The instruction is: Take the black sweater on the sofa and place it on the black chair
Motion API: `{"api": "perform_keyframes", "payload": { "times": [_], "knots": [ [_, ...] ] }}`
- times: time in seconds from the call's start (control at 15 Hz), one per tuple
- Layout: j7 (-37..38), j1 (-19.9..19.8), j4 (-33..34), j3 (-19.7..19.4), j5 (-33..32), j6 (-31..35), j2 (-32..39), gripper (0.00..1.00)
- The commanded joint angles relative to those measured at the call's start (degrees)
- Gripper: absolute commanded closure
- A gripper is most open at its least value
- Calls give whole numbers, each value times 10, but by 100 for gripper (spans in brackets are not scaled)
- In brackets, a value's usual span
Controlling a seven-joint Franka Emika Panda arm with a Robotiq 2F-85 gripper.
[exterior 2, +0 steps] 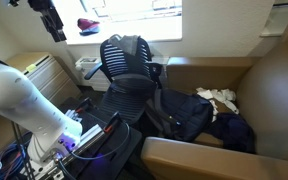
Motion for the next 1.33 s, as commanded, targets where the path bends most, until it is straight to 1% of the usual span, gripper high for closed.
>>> {"api": "perform_keyframes", "payload": {
  "times": [0.0, 0.07, 0.2, 0.33, 0.47, 0.53, 0.6, 0.67, 0.87, 0.93, 1.0, 1.07, 1.27],
  "knots": [
    [90, -31, 6, 20, -3, 42, 11, 0],
    [100, -50, -6, 2, -14, 67, 25, 0],
    [117, -85, -47, -27, -41, 115, 23, 0],
    [133, -124, -80, -58, -65, 146, 27, 0],
    [144, -167, -100, -93, -90, 176, 58, 0],
    [142, -186, -102, -114, -95, 183, 88, 0],
    [133, -155, -80, -92, -82, 151, 55, 0],
    [128, -167, -83, -103, -84, 156, 67, 0],
    [131, -158, -78, -96, -84, 155, 65, 0],
    [203, -176, -76, -83, -79, 184, 72, 0],
    [208, -185, -65, -102, -75, 201, 98, 0],
    [224, -199, -62, -116, -85, 225, 115, 0],
    [239, -257, -64, -174, -119, 307, 160, 0]
  ]
}}
